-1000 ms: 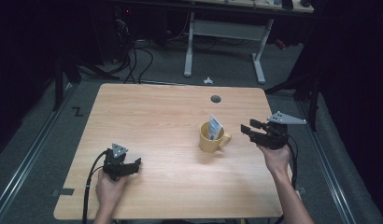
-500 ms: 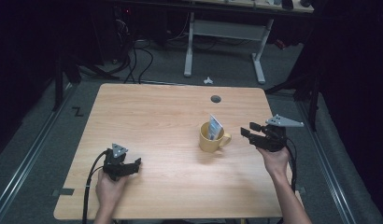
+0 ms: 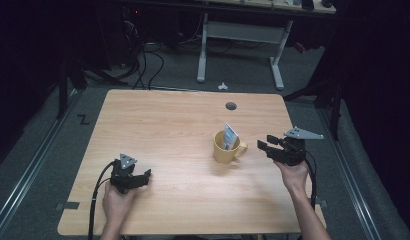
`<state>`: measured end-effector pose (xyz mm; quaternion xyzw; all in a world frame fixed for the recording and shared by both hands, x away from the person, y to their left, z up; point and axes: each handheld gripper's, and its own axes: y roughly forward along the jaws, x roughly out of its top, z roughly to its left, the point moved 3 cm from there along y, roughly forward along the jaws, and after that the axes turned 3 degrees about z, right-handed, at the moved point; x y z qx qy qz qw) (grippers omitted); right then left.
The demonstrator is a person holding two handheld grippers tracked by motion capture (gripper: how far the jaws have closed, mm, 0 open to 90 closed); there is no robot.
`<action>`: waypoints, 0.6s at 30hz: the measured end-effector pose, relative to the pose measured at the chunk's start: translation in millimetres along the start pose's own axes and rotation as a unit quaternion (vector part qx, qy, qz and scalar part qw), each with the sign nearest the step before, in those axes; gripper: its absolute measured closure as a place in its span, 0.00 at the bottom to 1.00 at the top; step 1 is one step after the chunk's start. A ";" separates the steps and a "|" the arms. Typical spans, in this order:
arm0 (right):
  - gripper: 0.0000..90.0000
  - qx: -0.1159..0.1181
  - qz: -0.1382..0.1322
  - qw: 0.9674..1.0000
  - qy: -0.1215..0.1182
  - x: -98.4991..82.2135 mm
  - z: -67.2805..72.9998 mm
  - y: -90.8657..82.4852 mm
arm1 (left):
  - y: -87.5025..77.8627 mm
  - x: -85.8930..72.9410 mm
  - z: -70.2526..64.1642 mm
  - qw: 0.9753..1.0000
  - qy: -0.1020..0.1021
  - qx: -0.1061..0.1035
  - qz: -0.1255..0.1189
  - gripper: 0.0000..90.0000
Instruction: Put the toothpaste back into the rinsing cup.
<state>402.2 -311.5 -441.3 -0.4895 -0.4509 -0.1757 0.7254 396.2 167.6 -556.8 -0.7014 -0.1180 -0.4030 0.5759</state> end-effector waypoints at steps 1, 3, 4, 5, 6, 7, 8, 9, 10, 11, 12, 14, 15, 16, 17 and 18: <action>0.54 0.000 0.002 1.000 0.002 -1.1 -0.4 0.1 | 0.0 0.0 0.0 1.000 0.000 0.000 0.000 0.25; 0.54 -0.001 0.002 1.000 0.002 -2.7 -0.8 0.0 | 0.0 0.0 0.0 1.000 0.000 0.000 0.000 0.25; 0.54 -0.001 0.001 1.000 0.001 -3.4 -1.1 0.0 | 0.0 0.0 0.0 1.000 0.000 0.000 0.000 0.25; 0.54 -0.002 0.001 1.000 0.002 -4.4 -1.3 0.0 | 0.0 0.0 0.0 1.000 0.000 0.000 0.000 0.25; 0.54 -0.002 0.002 1.000 0.003 -5.3 -1.4 0.0 | 0.0 0.0 0.0 1.000 0.000 0.000 0.000 0.25; 0.54 -0.003 0.002 1.000 0.004 -6.4 -1.8 0.3 | 0.0 0.0 0.0 1.000 0.000 0.000 0.000 0.25; 0.54 -0.001 0.002 1.000 0.005 -7.5 -2.2 0.9 | 0.0 0.0 0.0 1.000 0.000 0.000 0.000 0.25; 0.54 -0.001 0.003 1.000 0.008 -8.7 -2.2 1.3 | 0.0 0.0 0.0 1.000 0.000 0.000 0.000 0.25; 0.54 -0.001 0.005 1.000 0.009 -9.7 -2.2 1.7 | 0.0 0.0 0.0 1.000 0.000 0.000 0.000 0.25; 0.54 -0.001 0.005 1.000 0.007 -10.5 -2.4 2.0 | 0.0 0.0 0.0 1.000 0.000 0.000 0.000 0.25; 0.54 -0.001 0.005 1.000 0.008 -11.2 -2.3 2.3 | 0.0 0.0 0.0 1.000 0.000 0.000 0.000 0.25; 0.54 0.000 0.006 1.000 0.008 -12.6 -2.6 2.6 | 0.0 0.0 0.0 1.000 0.000 0.000 0.000 0.25; 0.54 -0.001 0.007 1.000 0.009 -13.2 -2.6 2.7 | 0.0 0.0 0.0 1.000 0.000 0.000 0.000 0.25; 0.54 -0.001 0.007 1.000 0.010 -13.5 -2.5 2.9 | 0.0 0.0 0.0 1.000 0.000 0.000 0.000 0.25; 0.54 0.000 0.007 1.000 0.010 -13.6 -2.7 3.1 | 0.0 0.0 -0.1 1.000 0.000 0.000 0.000 0.25; 0.54 -0.001 0.007 1.000 0.009 -13.7 -2.6 3.1 | 0.0 0.0 0.0 1.000 0.000 0.000 0.000 0.25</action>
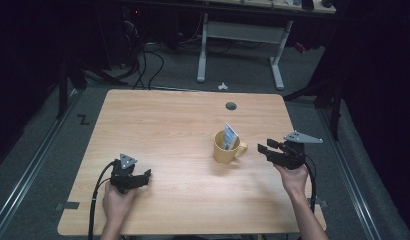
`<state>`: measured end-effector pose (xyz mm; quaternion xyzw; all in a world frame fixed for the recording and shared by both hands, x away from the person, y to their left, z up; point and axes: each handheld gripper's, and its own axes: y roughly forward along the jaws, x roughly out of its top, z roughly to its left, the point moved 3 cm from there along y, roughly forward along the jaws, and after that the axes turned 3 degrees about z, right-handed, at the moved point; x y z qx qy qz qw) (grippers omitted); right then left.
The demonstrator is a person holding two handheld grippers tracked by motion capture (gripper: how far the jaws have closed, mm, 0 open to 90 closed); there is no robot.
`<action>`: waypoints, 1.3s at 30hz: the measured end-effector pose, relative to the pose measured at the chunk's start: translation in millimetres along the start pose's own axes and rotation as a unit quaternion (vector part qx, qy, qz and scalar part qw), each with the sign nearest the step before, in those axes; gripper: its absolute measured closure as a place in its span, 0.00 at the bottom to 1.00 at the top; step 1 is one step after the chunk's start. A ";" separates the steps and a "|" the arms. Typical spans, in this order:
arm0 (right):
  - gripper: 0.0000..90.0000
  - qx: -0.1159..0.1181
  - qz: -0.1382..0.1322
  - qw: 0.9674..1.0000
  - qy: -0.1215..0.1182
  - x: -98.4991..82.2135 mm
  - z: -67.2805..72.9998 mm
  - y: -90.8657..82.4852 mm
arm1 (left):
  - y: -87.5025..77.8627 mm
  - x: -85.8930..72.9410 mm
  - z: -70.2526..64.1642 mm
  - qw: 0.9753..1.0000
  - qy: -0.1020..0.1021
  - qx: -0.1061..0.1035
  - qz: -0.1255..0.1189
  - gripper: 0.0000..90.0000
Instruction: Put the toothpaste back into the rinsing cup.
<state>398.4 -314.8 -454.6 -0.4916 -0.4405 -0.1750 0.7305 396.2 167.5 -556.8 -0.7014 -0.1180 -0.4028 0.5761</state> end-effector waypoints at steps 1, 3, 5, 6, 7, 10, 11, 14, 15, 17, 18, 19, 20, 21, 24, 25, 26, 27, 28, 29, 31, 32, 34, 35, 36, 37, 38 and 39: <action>0.54 -0.001 0.000 1.000 -0.001 0.0 0.3 0.0 | 0.0 0.0 0.0 1.000 0.000 0.000 0.000 0.25; 0.54 -0.002 -0.001 1.000 -0.002 -0.1 0.8 0.4 | 0.0 0.0 0.0 1.000 0.000 0.000 0.000 0.25; 0.54 -0.004 0.000 1.000 -0.004 -0.6 1.2 1.3 | 0.0 0.0 0.0 1.000 0.000 0.000 0.000 0.25; 0.54 -0.004 0.000 1.000 -0.002 -1.1 1.2 1.7 | 0.0 0.0 0.0 1.000 0.000 0.000 0.000 0.25; 0.54 -0.003 0.000 1.000 0.000 -1.9 1.0 2.3 | 0.0 0.0 0.0 1.000 0.000 0.000 0.000 0.25; 0.54 -0.004 0.003 1.000 0.002 -4.1 0.6 4.2 | 0.0 0.0 0.0 1.000 0.000 0.000 0.000 0.25; 0.54 -0.004 0.004 1.000 0.002 -4.9 0.4 4.8 | 0.0 0.0 0.0 1.000 0.000 0.000 0.000 0.25; 0.54 -0.005 0.006 1.000 0.003 -7.4 0.1 5.9 | 0.0 0.0 0.0 1.000 0.000 0.000 0.000 0.25; 0.54 -0.006 0.006 1.000 0.004 -8.1 0.0 6.2 | 0.0 0.0 0.0 1.000 0.000 0.000 0.000 0.25; 0.54 -0.005 0.007 1.000 0.004 -9.5 -0.8 7.1 | 0.0 0.0 0.0 1.000 0.000 0.000 0.000 0.25; 0.54 -0.005 0.008 1.000 0.006 -10.5 -0.9 7.5 | 0.0 0.0 0.0 1.000 0.000 0.000 0.000 0.25; 0.54 -0.005 0.008 1.000 0.005 -11.0 -1.3 7.9 | 0.0 0.0 0.0 1.000 0.000 0.000 0.000 0.25; 0.54 -0.005 0.008 1.000 0.008 -11.9 -1.3 8.2 | 0.0 0.0 0.0 1.000 0.000 0.000 0.000 0.25; 0.54 -0.005 0.009 1.000 0.008 -12.5 -1.6 8.7 | 0.0 0.0 0.0 1.000 0.000 0.000 0.000 0.25; 0.54 -0.006 0.010 1.000 0.007 -13.5 -1.8 9.6 | 0.0 0.0 0.0 1.000 0.000 0.000 0.000 0.25; 0.54 -0.005 0.011 1.000 0.008 -13.7 -1.6 10.1 | 0.0 0.0 0.0 1.000 0.000 0.000 0.000 0.25; 0.54 -0.006 0.013 1.000 0.008 -13.9 -1.4 10.5 | 0.0 0.0 0.0 1.000 0.000 0.000 0.000 0.25; 0.54 -0.006 0.013 1.000 0.006 -14.3 -1.1 11.5 | 0.0 0.0 0.0 1.000 0.000 0.000 0.000 0.25; 0.54 -0.006 0.013 1.000 0.005 -14.9 -1.0 12.0 | 0.0 0.0 0.0 1.000 0.000 0.000 0.000 0.25; 0.54 -0.006 0.014 1.000 0.008 -15.6 -0.8 12.4 | 0.0 0.0 0.0 1.000 0.000 0.000 0.000 0.25; 0.54 -0.006 0.015 1.000 0.008 -17.5 -1.5 13.6 | 0.0 0.0 0.0 1.000 0.000 0.000 0.000 0.25; 0.54 -0.007 0.017 1.000 0.010 -18.5 -1.8 13.8 | 0.0 0.0 0.0 1.000 0.000 0.000 0.000 0.25; 0.54 -0.006 0.018 1.000 0.013 -20.4 -2.3 14.7 | 0.0 0.0 0.0 1.000 0.000 0.000 0.000 0.25; 0.54 -0.006 0.019 1.000 0.012 -21.3 -2.4 15.4 | 0.0 0.0 0.0 1.000 0.000 0.000 0.000 0.25; 0.54 -0.007 0.021 1.000 0.012 -22.2 -2.1 15.8 | 0.0 0.0 0.0 1.000 0.000 0.000 0.000 0.25; 0.54 -0.007 0.022 1.000 0.012 -23.1 -1.8 16.2 | 0.0 0.0 0.0 1.000 0.000 0.000 0.000 0.25; 0.54 -0.007 0.022 1.000 0.013 -23.9 -1.8 16.6 | 0.0 0.0 0.0 1.000 0.000 0.000 0.000 0.25; 0.54 -0.007 0.024 1.000 0.013 -24.8 -1.9 16.8 | 0.0 0.0 0.0 1.000 0.000 0.000 0.000 0.25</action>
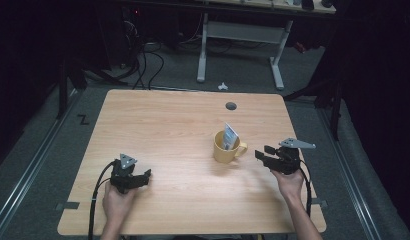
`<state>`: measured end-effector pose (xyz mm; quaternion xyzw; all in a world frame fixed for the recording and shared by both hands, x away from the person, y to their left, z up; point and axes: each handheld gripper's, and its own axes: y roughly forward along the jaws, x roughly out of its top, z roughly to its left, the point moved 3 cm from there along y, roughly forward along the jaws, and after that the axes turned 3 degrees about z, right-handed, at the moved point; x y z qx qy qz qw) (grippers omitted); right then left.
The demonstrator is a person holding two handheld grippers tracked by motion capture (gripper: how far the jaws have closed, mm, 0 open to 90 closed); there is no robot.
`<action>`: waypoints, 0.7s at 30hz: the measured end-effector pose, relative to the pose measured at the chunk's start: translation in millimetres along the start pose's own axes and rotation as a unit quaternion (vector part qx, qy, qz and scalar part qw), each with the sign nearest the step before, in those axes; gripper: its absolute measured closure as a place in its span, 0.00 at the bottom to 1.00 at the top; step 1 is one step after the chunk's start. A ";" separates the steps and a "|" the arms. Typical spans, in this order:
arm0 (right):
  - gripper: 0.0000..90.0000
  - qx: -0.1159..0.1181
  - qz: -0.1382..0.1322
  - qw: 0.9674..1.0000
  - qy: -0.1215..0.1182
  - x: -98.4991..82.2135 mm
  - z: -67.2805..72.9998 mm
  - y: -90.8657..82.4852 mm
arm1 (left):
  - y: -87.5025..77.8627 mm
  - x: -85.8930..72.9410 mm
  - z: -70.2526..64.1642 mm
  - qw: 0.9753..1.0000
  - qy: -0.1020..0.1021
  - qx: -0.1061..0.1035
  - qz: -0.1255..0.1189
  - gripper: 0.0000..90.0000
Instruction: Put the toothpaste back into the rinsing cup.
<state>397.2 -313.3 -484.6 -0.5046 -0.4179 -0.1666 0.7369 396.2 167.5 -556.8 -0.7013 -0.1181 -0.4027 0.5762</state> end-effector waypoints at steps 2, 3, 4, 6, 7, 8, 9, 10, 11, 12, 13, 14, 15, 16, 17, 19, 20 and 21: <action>0.54 0.000 0.001 1.000 0.002 -1.3 -0.7 0.7 | 0.0 0.0 0.0 1.000 0.000 0.000 0.000 0.25; 0.54 0.000 0.002 1.000 0.000 -1.7 -1.4 1.3 | 0.0 0.0 0.0 1.000 0.000 0.000 0.000 0.25; 0.54 0.000 0.002 1.000 0.002 -1.9 -1.1 1.8 | 0.0 0.0 0.0 1.000 0.000 0.000 0.000 0.25; 0.54 -0.001 0.004 1.000 0.000 -1.9 -0.5 2.4 | 0.0 0.0 0.0 1.000 0.000 0.000 0.000 0.25; 0.54 -0.001 0.003 1.000 0.000 -2.0 0.0 2.9 | 0.0 0.0 0.0 1.000 0.000 0.000 0.000 0.25; 0.54 -0.001 0.003 1.000 -0.001 -2.1 0.8 3.4 | 0.0 0.0 0.0 1.000 0.000 0.000 0.000 0.25; 0.54 -0.003 0.005 1.000 -0.003 -2.3 1.5 4.0 | 0.0 0.0 0.0 1.000 0.000 0.000 0.000 0.25; 0.54 -0.004 0.006 1.000 -0.006 -2.6 2.0 4.8 | 0.0 0.0 0.0 1.000 0.000 0.000 0.000 0.25; 0.54 -0.004 0.007 1.000 -0.006 -3.0 2.4 5.6 | 0.0 0.0 0.0 1.000 0.000 0.000 0.000 0.25; 0.54 -0.004 0.007 1.000 -0.005 -3.5 2.6 6.6 | 0.0 0.0 0.0 1.000 0.000 0.000 0.000 0.25; 0.54 -0.003 0.008 1.000 -0.006 -4.3 2.3 7.4 | 0.0 0.0 0.0 1.000 0.000 0.000 0.000 0.25; 0.54 -0.003 0.008 1.000 -0.008 -5.0 1.9 8.4 | 0.0 0.0 0.0 1.000 0.000 0.000 0.000 0.25; 0.54 -0.004 0.010 1.000 -0.004 -6.0 2.0 9.0 | 0.0 0.0 0.0 1.000 0.000 0.000 0.000 0.25; 0.54 -0.004 0.011 1.000 -0.003 -7.2 1.8 9.8 | 0.0 0.0 0.0 1.000 0.000 0.000 0.000 0.25; 0.54 -0.005 0.013 1.000 -0.004 -8.1 1.5 10.6 | 0.0 0.0 0.0 1.000 0.000 0.000 0.000 0.25; 0.54 -0.007 0.015 1.000 -0.004 -10.0 1.1 11.8 | 0.0 0.0 0.0 1.000 0.000 0.000 0.000 0.25; 0.54 -0.007 0.016 1.000 -0.002 -10.8 0.9 12.6 | 0.0 0.0 0.0 1.000 0.000 0.000 0.000 0.25; 0.54 -0.007 0.017 1.000 -0.001 -11.8 0.6 13.5 | 0.0 0.0 0.0 1.000 0.000 0.000 0.000 0.25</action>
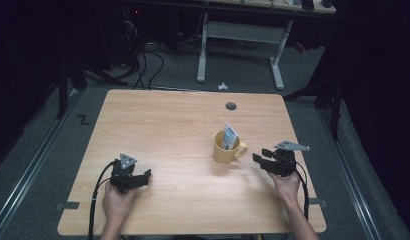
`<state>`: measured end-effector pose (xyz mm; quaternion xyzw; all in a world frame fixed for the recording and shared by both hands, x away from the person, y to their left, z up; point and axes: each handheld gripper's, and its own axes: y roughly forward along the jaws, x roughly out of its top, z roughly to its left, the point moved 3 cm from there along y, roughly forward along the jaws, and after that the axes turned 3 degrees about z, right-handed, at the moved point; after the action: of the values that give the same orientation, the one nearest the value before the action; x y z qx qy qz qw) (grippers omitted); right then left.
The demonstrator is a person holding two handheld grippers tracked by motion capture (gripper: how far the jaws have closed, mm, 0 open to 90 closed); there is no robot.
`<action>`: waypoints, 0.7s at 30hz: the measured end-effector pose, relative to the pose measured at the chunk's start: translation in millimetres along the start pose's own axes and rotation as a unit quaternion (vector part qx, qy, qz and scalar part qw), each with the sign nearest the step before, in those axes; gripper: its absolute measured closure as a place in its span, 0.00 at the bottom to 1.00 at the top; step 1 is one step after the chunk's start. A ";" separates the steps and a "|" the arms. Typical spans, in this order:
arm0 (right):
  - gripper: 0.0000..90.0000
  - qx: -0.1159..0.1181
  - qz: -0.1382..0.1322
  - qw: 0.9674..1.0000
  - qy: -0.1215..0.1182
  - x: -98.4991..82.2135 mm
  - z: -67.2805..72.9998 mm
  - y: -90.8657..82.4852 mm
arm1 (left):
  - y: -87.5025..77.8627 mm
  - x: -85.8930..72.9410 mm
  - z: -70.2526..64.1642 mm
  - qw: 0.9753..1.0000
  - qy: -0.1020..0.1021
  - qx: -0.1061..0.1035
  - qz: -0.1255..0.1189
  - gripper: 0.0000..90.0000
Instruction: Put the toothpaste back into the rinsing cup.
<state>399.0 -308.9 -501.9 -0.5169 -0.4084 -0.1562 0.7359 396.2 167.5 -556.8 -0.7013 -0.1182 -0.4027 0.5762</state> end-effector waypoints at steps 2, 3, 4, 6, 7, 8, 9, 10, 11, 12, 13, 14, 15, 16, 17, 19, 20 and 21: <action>0.54 -0.002 0.003 1.000 -0.001 -1.8 -0.4 2.1 | 0.0 0.0 0.0 1.000 0.000 0.000 0.000 0.25; 0.54 -0.003 0.003 1.000 0.000 -2.8 -0.3 3.3 | 0.0 0.0 0.0 1.000 0.000 0.000 0.000 0.25; 0.54 -0.003 0.006 1.000 -0.002 -3.5 -0.7 4.4 | 0.0 0.0 0.0 1.000 0.000 0.000 0.000 0.25; 0.54 -0.006 0.009 1.000 -0.002 -4.3 0.1 6.1 | 0.0 0.0 0.0 1.000 0.000 0.000 0.000 0.25; 0.54 -0.006 0.009 1.000 -0.003 -4.3 0.5 6.6 | 0.0 0.0 0.0 1.000 0.000 0.000 0.000 0.25; 0.54 -0.005 0.009 1.000 -0.004 -4.3 0.7 7.3 | 0.0 0.0 0.0 1.000 0.000 0.000 0.000 0.25; 0.54 -0.006 0.008 1.000 -0.004 -4.3 1.1 8.1 | 0.0 0.0 0.0 1.000 0.000 0.000 0.000 0.25; 0.54 -0.007 0.011 1.000 -0.006 -4.6 1.5 9.3 | 0.0 0.0 0.0 1.000 0.000 0.000 0.000 0.25; 0.54 -0.007 0.011 1.000 -0.005 -4.9 1.8 10.0 | 0.0 0.0 0.0 1.000 0.000 0.000 0.000 0.25; 0.54 -0.007 0.012 1.000 -0.008 -5.1 1.9 11.0 | 0.0 0.0 0.0 1.000 0.000 0.000 0.000 0.25; 0.54 -0.007 0.013 1.000 -0.007 -5.6 2.4 12.0 | 0.0 0.0 0.0 1.000 0.000 0.000 0.000 0.25; 0.54 -0.007 0.014 1.000 -0.007 -5.7 2.6 12.6 | 0.0 0.0 0.0 1.000 0.000 0.000 0.000 0.25; 0.54 -0.008 0.014 1.000 -0.009 -5.8 3.0 13.3 | 0.0 0.0 0.0 1.000 0.000 0.000 0.000 0.25; 0.54 -0.011 0.014 1.000 -0.012 -5.8 3.8 14.0 | 0.0 0.0 0.0 1.000 0.000 0.000 0.000 0.25; 0.54 -0.013 0.014 1.000 -0.016 -6.0 4.7 15.2 | 0.0 0.0 0.0 1.000 0.000 0.000 0.000 0.25; 0.54 -0.012 0.019 1.000 -0.015 -6.7 5.9 17.3 | 0.0 0.0 0.0 1.000 0.000 0.000 0.000 0.25; 0.54 -0.013 0.020 1.000 -0.016 -7.1 6.0 18.8 | 0.0 0.0 0.0 1.000 0.000 0.000 0.000 0.25; 0.54 -0.013 0.022 1.000 -0.016 -7.6 6.2 20.0 | 0.0 0.0 0.0 1.000 0.000 0.000 0.000 0.25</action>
<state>404.6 -296.6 -519.5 -0.5375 -0.4071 -0.1369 0.7256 396.2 167.5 -556.8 -0.7014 -0.1181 -0.4027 0.5762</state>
